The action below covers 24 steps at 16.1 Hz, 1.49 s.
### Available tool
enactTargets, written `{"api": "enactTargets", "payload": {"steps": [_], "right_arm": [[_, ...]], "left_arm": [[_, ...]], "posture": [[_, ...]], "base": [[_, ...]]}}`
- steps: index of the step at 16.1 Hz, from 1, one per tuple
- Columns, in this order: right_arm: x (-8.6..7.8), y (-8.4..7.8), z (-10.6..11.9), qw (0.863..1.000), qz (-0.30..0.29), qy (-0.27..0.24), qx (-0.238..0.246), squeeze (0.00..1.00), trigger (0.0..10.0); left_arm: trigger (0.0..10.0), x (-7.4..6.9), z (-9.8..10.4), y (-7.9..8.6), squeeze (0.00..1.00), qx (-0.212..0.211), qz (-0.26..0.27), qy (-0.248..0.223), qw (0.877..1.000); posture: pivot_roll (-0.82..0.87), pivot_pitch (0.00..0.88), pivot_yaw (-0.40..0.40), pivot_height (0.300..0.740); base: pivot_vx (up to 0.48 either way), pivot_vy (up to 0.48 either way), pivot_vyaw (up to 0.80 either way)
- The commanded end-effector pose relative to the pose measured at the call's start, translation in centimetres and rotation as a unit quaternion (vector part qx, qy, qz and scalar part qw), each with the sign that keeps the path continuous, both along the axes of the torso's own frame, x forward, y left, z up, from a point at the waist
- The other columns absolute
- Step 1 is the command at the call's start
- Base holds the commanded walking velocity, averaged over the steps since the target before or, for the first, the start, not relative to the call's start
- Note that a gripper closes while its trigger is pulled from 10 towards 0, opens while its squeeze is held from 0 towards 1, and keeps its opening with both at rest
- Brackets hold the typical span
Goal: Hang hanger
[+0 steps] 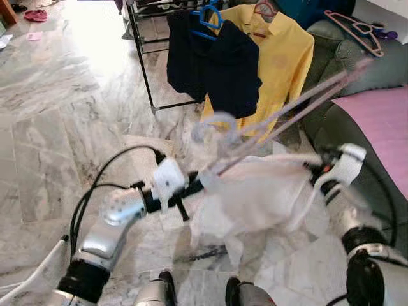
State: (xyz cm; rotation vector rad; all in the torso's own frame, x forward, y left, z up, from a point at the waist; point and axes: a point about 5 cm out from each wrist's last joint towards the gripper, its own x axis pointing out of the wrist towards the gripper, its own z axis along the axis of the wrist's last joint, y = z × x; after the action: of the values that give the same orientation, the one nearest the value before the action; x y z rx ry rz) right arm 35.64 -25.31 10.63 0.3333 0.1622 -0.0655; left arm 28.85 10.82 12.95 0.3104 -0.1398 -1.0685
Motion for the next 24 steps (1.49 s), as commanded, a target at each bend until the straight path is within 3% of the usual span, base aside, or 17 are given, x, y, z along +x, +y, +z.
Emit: {"api": "enactTargets", "payload": {"steps": [1,6,10,13,18,20,24], "right_arm": [[0.4,-0.3,1.3,1.000,0.001,-0.018,-0.008,0.00,0.0],[1.3,-0.2,3.9,0.998,0.000,-0.054,-0.027,0.00,0.0],[2.0,-0.3,6.2,0.997,0.000,-0.074,-0.036,0.00,0.0],[2.3,-0.4,6.9,0.997,-0.004,-0.070,-0.044,0.00,0.0],[2.6,-0.1,7.2,0.997,-0.001,-0.064,-0.045,0.00,0.0],[2.8,0.1,7.7,0.997,0.003,-0.067,-0.045,0.00,0.0],[2.9,0.1,8.0,0.997,0.003,-0.069,-0.045,0.00,0.0]], "left_arm": [[0.0,-0.3,-1.3,0.1,0.00,0.009,0.005,0.005,1.000],[0.0,-0.1,-2.6,0.9,0.00,-0.015,0.052,0.006,0.999],[0.0,-1.0,-4.7,1.1,0.00,0.005,0.055,0.011,0.998],[0.0,-1.3,-5.0,0.8,0.00,0.010,0.061,-0.026,0.998],[0.0,-2.1,-6.6,1.4,0.00,0.045,0.059,-0.041,0.996],[0.0,-2.7,-7.9,2.0,0.00,0.084,0.050,-0.046,0.994],[0.0,-2.7,-8.6,2.9,0.00,0.105,0.066,-0.055,0.991]], "posture": [[-0.03,0.206,-0.014,0.740],[-0.04,0.208,-0.018,0.740],[-0.06,0.210,-0.015,0.740],[-0.06,0.212,-0.018,0.740],[-0.06,0.216,-0.021,0.740],[-0.07,0.216,-0.021,0.740],[-0.07,0.217,-0.022,0.740]], "base": [[0.000,0.000,0.00],[0.000,0.000,0.00],[0.000,0.000,0.00],[0.000,0.000,0.00],[0.000,0.000,0.00],[0.000,0.000,0.00],[0.000,0.000,0.00]]}}
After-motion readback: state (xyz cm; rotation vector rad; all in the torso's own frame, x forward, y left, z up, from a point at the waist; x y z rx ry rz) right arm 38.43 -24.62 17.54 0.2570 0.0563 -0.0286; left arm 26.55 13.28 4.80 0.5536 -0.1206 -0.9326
